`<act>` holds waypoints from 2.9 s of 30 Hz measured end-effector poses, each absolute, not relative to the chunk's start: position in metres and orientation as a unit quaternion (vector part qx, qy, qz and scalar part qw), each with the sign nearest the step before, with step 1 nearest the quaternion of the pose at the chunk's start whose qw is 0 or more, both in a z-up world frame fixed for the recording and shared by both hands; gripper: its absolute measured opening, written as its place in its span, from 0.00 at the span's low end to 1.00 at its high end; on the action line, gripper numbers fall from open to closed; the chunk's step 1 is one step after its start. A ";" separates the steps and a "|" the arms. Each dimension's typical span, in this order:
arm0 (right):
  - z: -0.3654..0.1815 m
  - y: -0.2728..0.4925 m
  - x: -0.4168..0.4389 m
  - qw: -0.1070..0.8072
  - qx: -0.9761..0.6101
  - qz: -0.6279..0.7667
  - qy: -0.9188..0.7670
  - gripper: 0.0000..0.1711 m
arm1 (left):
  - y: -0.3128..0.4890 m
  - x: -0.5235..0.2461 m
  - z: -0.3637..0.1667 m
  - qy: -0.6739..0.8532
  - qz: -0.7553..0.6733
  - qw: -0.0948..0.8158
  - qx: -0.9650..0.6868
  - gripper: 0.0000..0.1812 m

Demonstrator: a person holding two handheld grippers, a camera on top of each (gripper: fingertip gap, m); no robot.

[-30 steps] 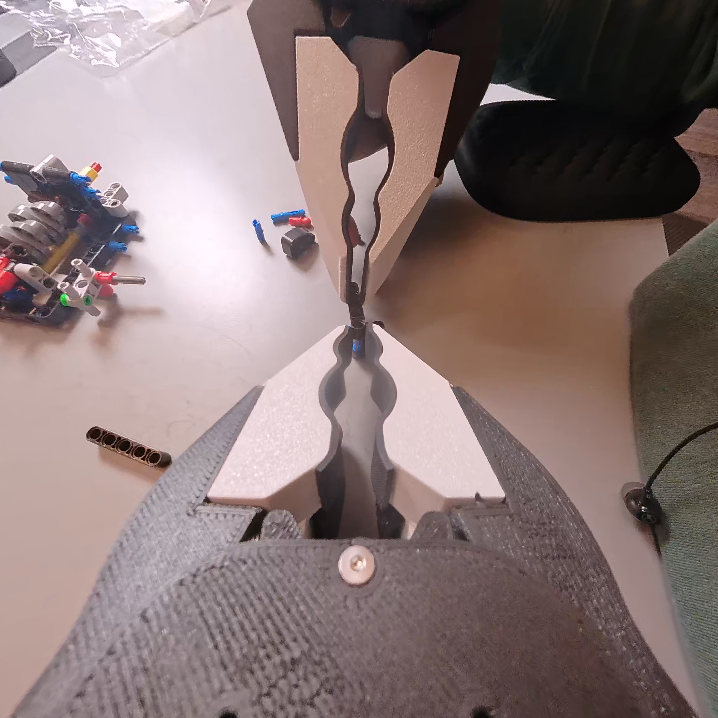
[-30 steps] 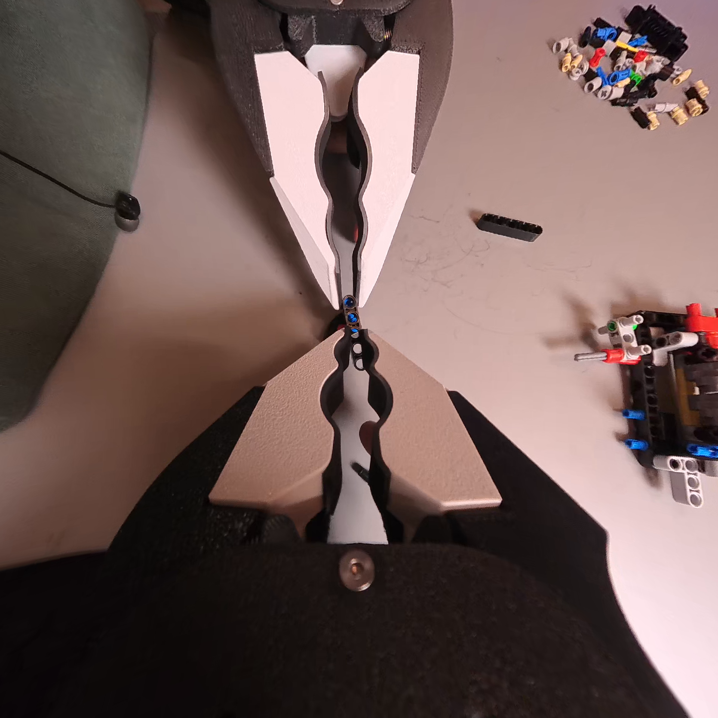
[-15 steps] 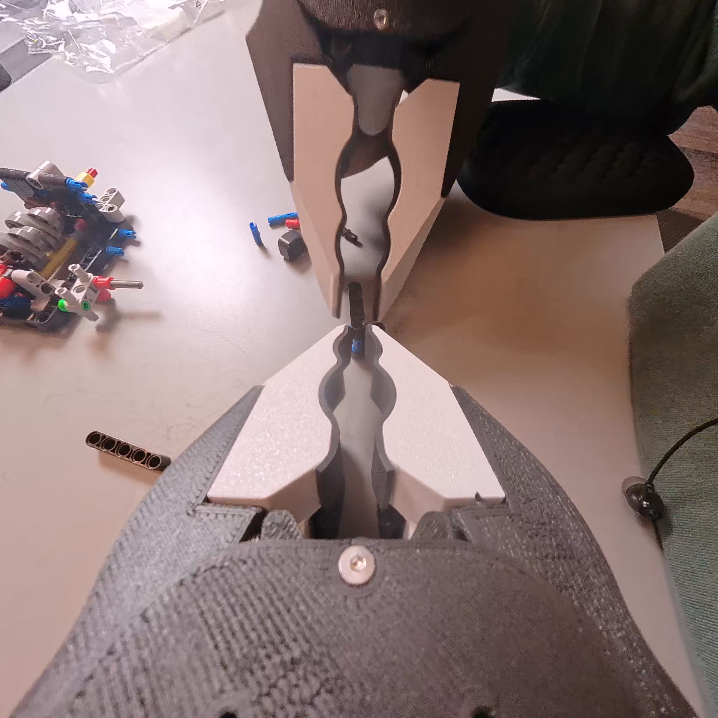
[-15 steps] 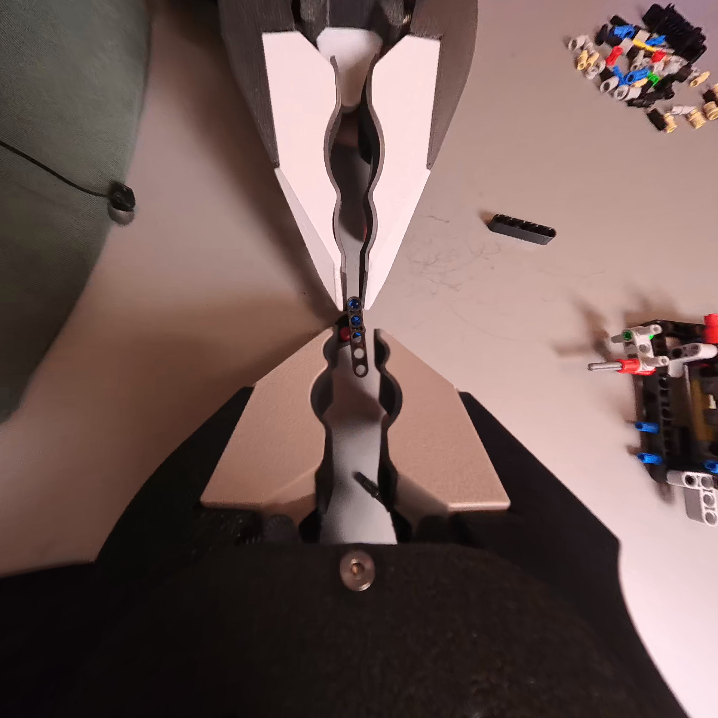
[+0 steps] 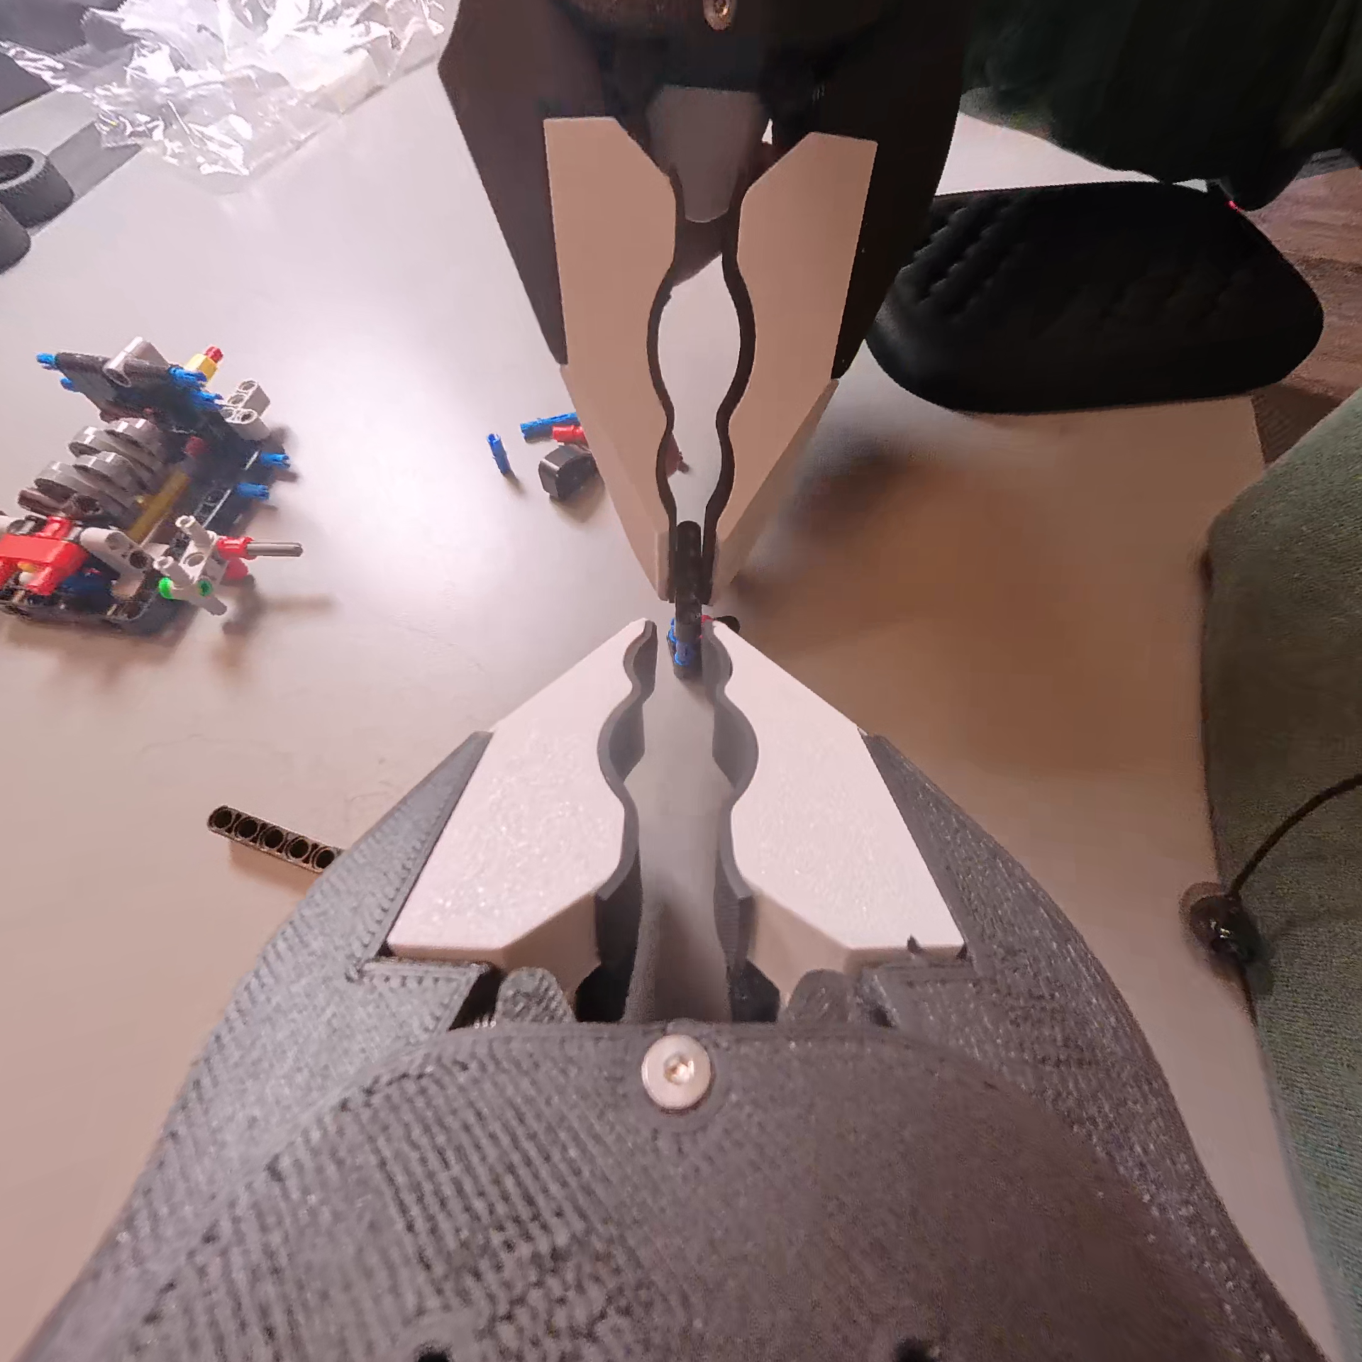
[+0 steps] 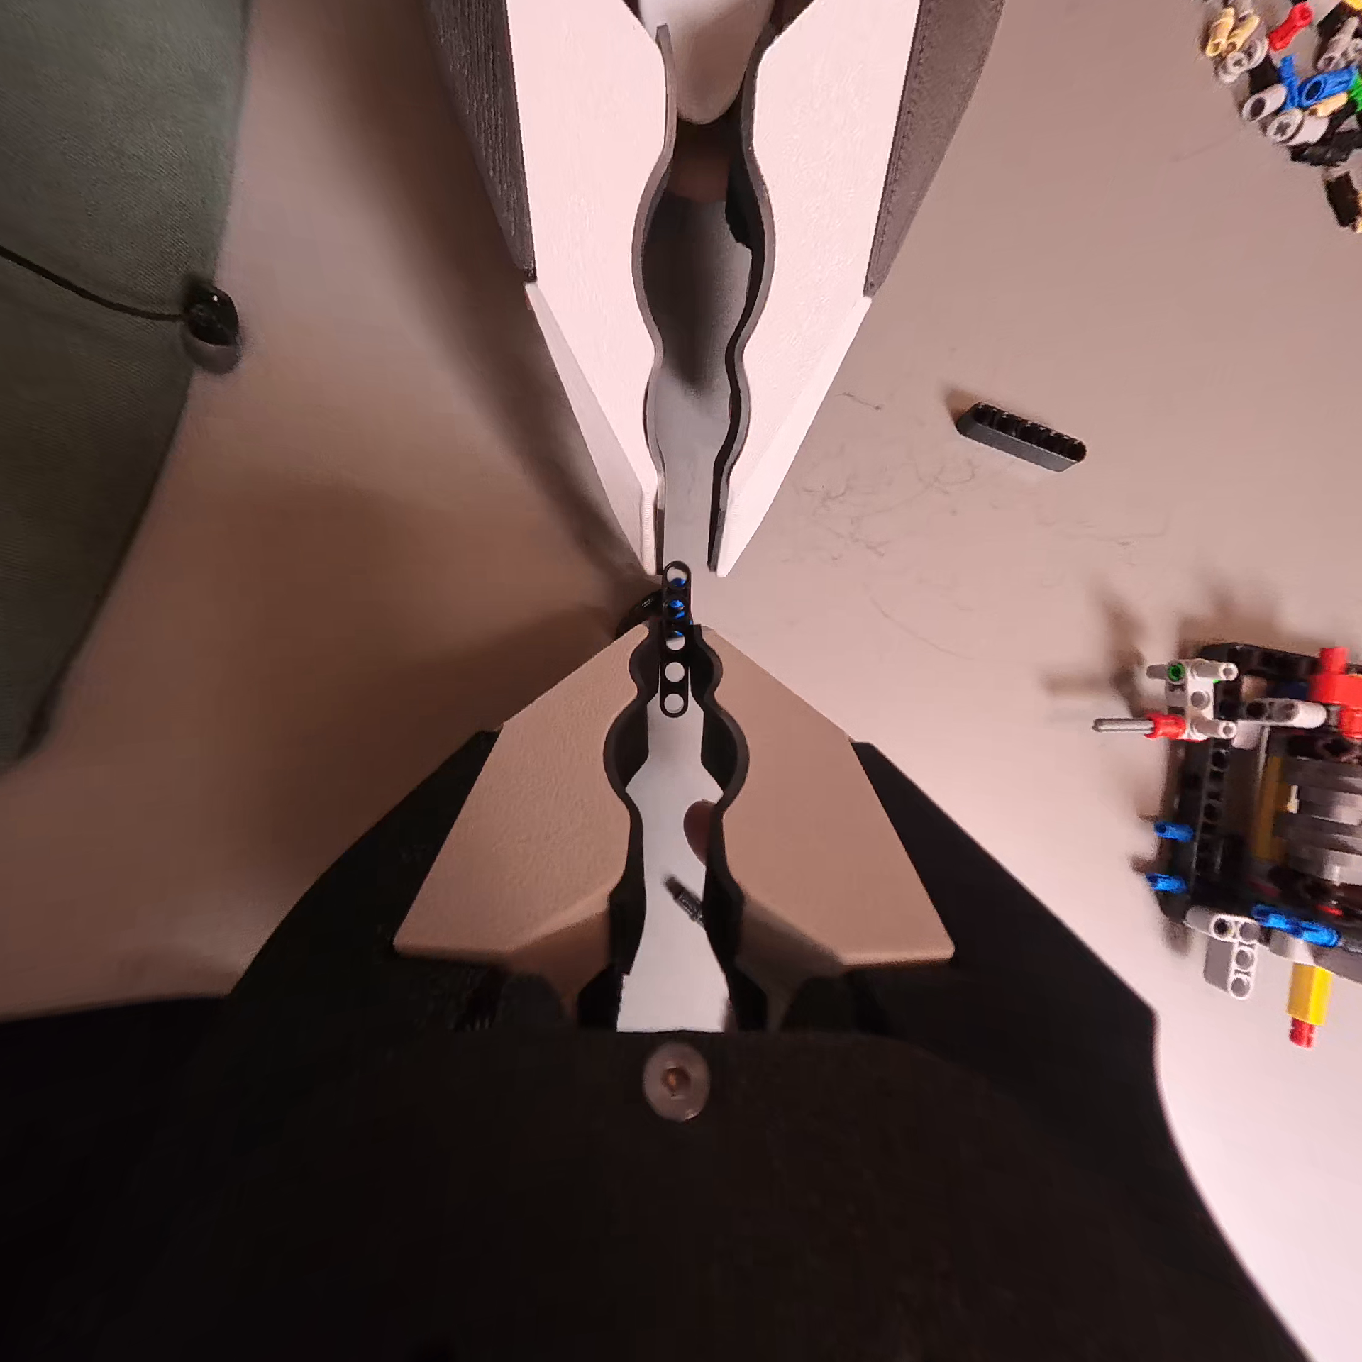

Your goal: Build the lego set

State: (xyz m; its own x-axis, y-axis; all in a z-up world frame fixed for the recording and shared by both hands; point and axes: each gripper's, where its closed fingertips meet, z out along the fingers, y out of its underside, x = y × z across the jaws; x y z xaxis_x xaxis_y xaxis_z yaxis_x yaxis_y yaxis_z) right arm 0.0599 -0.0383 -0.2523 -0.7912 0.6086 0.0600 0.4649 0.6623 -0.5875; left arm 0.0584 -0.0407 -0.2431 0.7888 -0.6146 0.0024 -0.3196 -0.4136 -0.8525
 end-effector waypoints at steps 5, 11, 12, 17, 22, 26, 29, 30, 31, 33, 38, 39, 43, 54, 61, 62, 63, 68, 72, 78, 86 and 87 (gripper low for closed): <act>-0.254 -0.040 0.059 0.112 -0.291 0.263 -0.913 0.02 | -0.042 0.061 -0.246 0.296 -0.152 0.458 -0.824 0.03; -0.253 -0.038 0.059 0.108 -0.290 0.251 -0.917 0.02 | -0.040 0.060 -0.246 0.297 -0.145 0.460 -0.824 0.03; -0.253 -0.037 0.059 0.106 -0.290 0.251 -0.918 0.02 | -0.040 0.061 -0.246 0.298 -0.145 0.459 -0.824 0.03; -0.251 -0.035 0.059 0.105 -0.289 0.248 -0.919 0.02 | -0.037 0.060 -0.244 0.295 -0.143 0.462 -0.824 0.03; -0.254 -0.035 0.060 0.093 -0.285 0.245 -0.922 0.02 | -0.037 0.061 -0.247 0.295 -0.145 0.456 -0.827 0.03; -0.254 -0.035 0.061 0.088 -0.280 0.237 -0.926 0.02 | -0.038 0.062 -0.248 0.293 -0.150 0.455 -0.827 0.03; -0.254 -0.034 0.061 0.083 -0.276 0.228 -0.930 0.02 | -0.038 0.062 -0.248 0.290 -0.153 0.454 -0.828 0.03; -0.254 -0.034 0.062 0.081 -0.276 0.225 -0.931 0.02 | -0.038 0.062 -0.248 0.288 -0.154 0.453 -0.829 0.03; -0.254 -0.034 0.062 0.079 -0.275 0.222 -0.932 0.02 | -0.038 0.062 -0.249 0.287 -0.155 0.452 -0.830 0.03; -0.255 -0.034 0.062 0.077 -0.275 0.219 -0.933 0.02 | -0.038 0.062 -0.249 0.286 -0.153 0.450 -0.832 0.03; -0.255 -0.033 0.062 0.076 -0.278 0.213 -0.934 0.02 | -0.038 0.062 -0.250 0.281 -0.158 0.444 -0.836 0.03; -0.255 -0.033 0.062 0.075 -0.278 0.210 -0.934 0.02 | -0.038 0.062 -0.251 0.280 -0.160 0.443 -0.836 0.03; -0.263 -0.034 0.063 0.066 -0.270 0.185 -0.943 0.02 | -0.039 0.063 -0.259 0.288 -0.150 0.428 -0.843 0.03; -0.262 -0.034 0.060 0.071 -0.279 0.216 -0.933 0.02 | -0.039 0.061 -0.257 0.283 -0.161 0.430 -0.842 0.03; -0.267 -0.033 0.060 0.084 -0.300 0.229 -0.922 0.05 | -0.041 0.059 -0.260 0.293 -0.155 0.426 -0.842 0.03; -0.268 -0.033 0.061 0.083 -0.305 0.231 -0.920 0.06 | -0.041 0.060 -0.261 0.295 -0.153 0.425 -0.842 0.03; -0.269 -0.033 0.062 0.084 -0.311 0.234 -0.917 0.07 | -0.042 0.061 -0.261 0.299 -0.154 0.424 -0.841 0.03; -0.260 -0.032 0.060 0.116 -0.331 0.284 -0.893 0.09 | -0.042 0.060 -0.260 0.296 -0.157 0.423 -0.842 0.03; -0.255 -0.038 0.057 0.131 -0.325 0.302 -0.886 0.08 | -0.043 0.060 -0.260 0.300 -0.163 0.419 -0.842 0.10; -0.256 -0.038 0.055 0.131 -0.314 0.284 -0.896 0.03 | -0.040 0.060 -0.255 0.295 -0.155 0.434 -0.837 0.04; -0.257 -0.040 0.057 0.103 -0.293 0.252 -0.917 0.02 | -0.040 0.060 -0.256 0.292 -0.158 0.427 -0.841 0.03; -0.257 -0.039 0.058 0.097 -0.290 0.247 -0.919 0.02 | -0.040 0.060 -0.257 0.292 -0.156 0.425 -0.843 0.03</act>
State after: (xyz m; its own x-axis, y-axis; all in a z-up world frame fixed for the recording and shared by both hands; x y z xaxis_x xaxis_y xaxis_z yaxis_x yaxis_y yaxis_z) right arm 0.0576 -0.0394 -0.2574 -0.8125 0.5820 0.0347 0.4862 0.7092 -0.5105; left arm 0.0604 -0.0399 -0.2566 0.7814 -0.6239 0.0150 -0.3588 -0.4688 -0.8072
